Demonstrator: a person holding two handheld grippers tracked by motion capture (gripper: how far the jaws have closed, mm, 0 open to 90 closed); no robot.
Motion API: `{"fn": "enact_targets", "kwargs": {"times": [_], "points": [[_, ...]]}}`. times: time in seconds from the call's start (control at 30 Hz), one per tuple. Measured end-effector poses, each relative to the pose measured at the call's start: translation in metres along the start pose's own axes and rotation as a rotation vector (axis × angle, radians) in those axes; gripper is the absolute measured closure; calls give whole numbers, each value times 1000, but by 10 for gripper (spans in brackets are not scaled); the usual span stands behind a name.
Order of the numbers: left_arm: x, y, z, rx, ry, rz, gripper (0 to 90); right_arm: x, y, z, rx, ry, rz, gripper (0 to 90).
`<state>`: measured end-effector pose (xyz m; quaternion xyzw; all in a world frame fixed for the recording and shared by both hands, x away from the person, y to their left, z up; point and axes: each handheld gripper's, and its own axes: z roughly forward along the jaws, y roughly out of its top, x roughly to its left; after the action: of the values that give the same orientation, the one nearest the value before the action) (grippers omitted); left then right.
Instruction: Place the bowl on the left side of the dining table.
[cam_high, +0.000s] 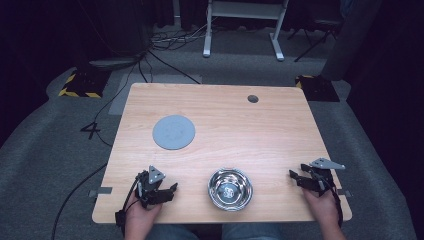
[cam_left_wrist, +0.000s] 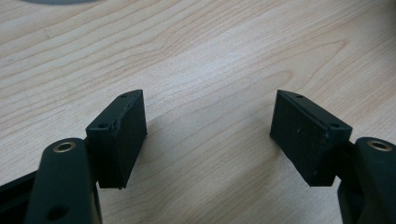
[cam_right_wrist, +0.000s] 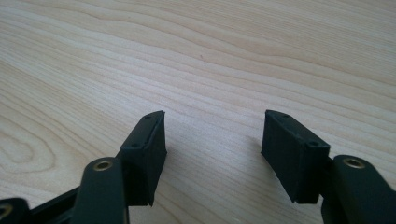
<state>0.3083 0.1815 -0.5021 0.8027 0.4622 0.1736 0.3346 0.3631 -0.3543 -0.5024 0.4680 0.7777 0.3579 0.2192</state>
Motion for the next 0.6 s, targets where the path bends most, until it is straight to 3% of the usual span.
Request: {"fn": "enact_targets", "kwargs": {"times": [0.43,0.6], "points": [[0,0,-1,2,8,0,282,0,0,0,1,0,0,399],[-1,3,-2,23,0,-4,343,0,0,0,2,-3,-1,396]]}}
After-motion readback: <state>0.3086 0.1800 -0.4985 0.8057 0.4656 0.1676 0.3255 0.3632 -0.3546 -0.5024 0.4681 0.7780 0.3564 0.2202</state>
